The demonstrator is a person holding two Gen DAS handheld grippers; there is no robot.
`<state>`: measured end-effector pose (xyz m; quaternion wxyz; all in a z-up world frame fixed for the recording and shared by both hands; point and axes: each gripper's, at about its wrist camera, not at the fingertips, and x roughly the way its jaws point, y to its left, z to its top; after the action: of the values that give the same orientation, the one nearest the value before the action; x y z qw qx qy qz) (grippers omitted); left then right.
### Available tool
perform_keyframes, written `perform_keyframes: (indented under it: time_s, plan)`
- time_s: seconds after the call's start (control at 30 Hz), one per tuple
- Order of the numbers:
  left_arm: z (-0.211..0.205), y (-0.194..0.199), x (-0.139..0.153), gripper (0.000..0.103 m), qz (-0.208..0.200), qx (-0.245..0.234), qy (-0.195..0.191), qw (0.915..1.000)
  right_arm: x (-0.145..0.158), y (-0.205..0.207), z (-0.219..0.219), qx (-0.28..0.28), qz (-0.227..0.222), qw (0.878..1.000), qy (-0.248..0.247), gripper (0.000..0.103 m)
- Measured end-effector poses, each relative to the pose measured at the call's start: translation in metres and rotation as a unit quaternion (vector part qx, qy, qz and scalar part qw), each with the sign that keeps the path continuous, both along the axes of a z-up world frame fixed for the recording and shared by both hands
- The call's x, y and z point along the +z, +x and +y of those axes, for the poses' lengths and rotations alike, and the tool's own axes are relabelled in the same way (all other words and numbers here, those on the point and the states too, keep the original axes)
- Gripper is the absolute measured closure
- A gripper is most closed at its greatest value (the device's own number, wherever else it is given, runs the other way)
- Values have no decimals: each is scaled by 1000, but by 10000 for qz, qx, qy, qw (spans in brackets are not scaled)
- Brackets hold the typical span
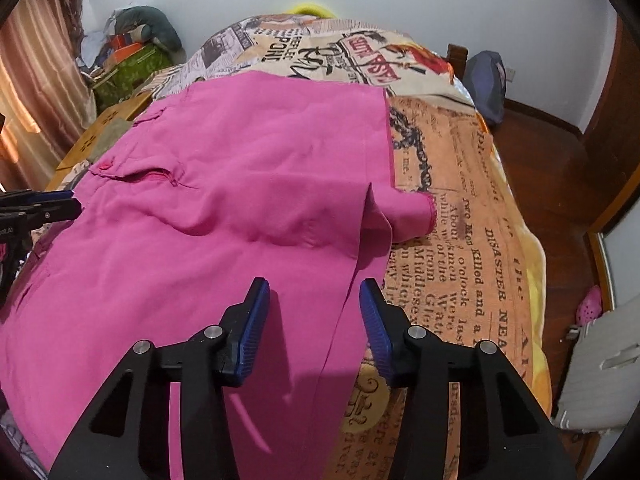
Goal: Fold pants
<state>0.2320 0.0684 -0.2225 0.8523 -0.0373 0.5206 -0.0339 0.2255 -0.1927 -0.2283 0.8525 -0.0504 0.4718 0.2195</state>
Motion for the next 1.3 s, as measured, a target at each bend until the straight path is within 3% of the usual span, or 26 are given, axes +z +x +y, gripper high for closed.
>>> perform_keyframes:
  time_s: [0.17, 0.23, 0.3, 0.37, 0.43, 0.5, 0.8, 1.07, 1.17, 1.23, 1.3]
  plan:
    - [7, 12, -4, 60, 100, 113, -125, 9998, -5, 5, -4, 45, 81, 9998, 163, 61]
    - [8, 18, -7, 60, 158, 140, -188, 9996, -7, 9, -1, 47, 127, 9998, 161, 66]
    - [8, 23, -9, 60, 193, 140, -205, 9995, -8, 12, 1, 63, 183, 9996, 212, 78]
    - [8, 27, -10, 61, 202, 145, -226, 9994, -8, 14, 2, 92, 209, 9993, 287, 85]
    - [7, 28, -9, 64, 207, 140, -254, 9994, -6, 12, 5, 145, 182, 9993, 298, 91]
    - [5, 26, -8, 83, 227, 77, -269, 9994, -3, 9, 8, 178, 96, 9995, 224, 95]
    - [-1, 7, 4, 95, 128, -161, 233, 9995, 2, -4, -2, 206, 0, 9997, -93, 96]
    - [2, -1, 1, 95, 133, -8, 387, 9992, -4, 0, -2, 11, 246, 9994, -234, 95]
    - [-2, 1, 8, 88, 118, -152, 381, 9991, 11, 0, -8, 0, 224, 9997, -99, 91]
    - [-3, 5, 17, 73, -8, -191, 382, 9991, 24, 1, -13, -52, 56, 10000, -42, 84]
    - [-3, 11, 29, 48, -216, -168, 467, 9985, 36, 6, -20, -151, -157, 9998, -39, 68]
